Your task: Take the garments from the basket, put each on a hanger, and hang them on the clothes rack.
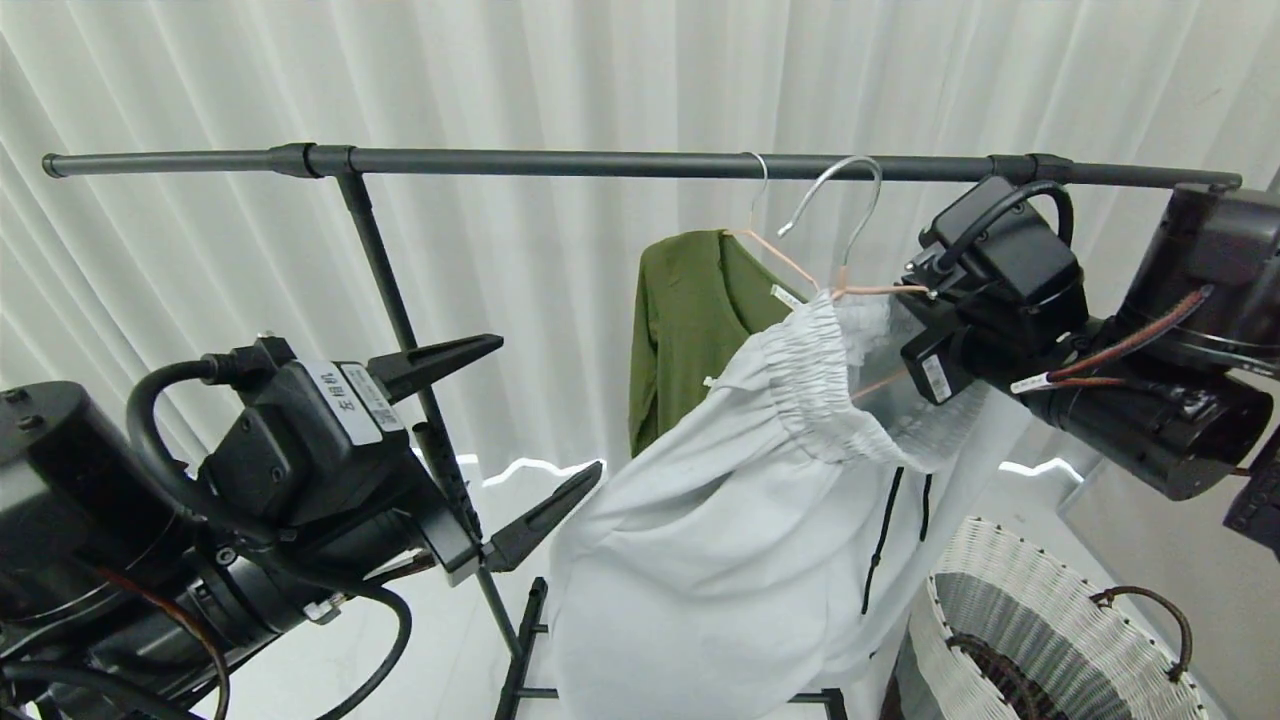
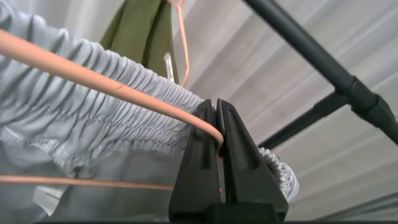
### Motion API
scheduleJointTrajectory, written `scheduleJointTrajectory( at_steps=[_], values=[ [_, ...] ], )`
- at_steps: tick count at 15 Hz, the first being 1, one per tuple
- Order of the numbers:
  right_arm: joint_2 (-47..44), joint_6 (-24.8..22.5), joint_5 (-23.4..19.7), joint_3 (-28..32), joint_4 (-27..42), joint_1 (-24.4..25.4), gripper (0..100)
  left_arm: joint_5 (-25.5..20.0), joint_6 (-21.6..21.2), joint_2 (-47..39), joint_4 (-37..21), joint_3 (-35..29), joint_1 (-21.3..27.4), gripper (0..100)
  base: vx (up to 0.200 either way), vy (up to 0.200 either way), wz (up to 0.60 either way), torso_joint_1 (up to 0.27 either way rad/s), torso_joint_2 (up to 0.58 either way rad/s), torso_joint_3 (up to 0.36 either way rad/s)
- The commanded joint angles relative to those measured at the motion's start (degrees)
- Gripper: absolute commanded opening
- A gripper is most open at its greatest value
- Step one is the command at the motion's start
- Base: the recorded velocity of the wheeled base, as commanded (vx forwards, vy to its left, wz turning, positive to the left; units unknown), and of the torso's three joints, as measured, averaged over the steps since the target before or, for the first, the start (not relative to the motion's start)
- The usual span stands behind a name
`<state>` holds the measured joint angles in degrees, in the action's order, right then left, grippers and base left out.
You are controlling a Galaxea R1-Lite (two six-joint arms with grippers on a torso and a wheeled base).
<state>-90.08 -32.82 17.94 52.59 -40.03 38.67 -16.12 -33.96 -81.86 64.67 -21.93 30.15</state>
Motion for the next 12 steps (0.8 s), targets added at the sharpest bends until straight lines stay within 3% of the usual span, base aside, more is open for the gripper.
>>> scheduleJointTrajectory(
  at_steps=[1, 4, 7, 12],
  values=[
    [1.13, 0.03, 0.07, 2.08, 1.1, -0.96, 0, -0.06, 0.04, 0.91, 0.02, 1.19, -0.09, 100, 0.0, 0.0, 0.0, 0.0, 0.0, 0.0],
    [0.96, 0.56, 0.07, 5.86, 4.35, -2.19, 0, -0.14, -0.31, 3.81, 0.02, 6.11, 2.11, 100, 0.0, 0.0, 0.0, 0.0, 0.0, 0.0],
    [0.96, 3.02, 0.07, 6.91, 4.44, -1.32, 0, 1.35, -0.14, 1.09, -0.07, 10.77, 0.61, 100, 0.0, 0.0, 0.0, 0.0, 0.0, 0.0],
    [1.57, 6.54, 0.07, 6.91, 4.44, 3.69, 0, 3.46, 2.06, -7.61, 0.02, 8.13, -2.02, 100, 0.0, 0.0, 0.0, 0.0, 0.0, 0.0]
  ],
)
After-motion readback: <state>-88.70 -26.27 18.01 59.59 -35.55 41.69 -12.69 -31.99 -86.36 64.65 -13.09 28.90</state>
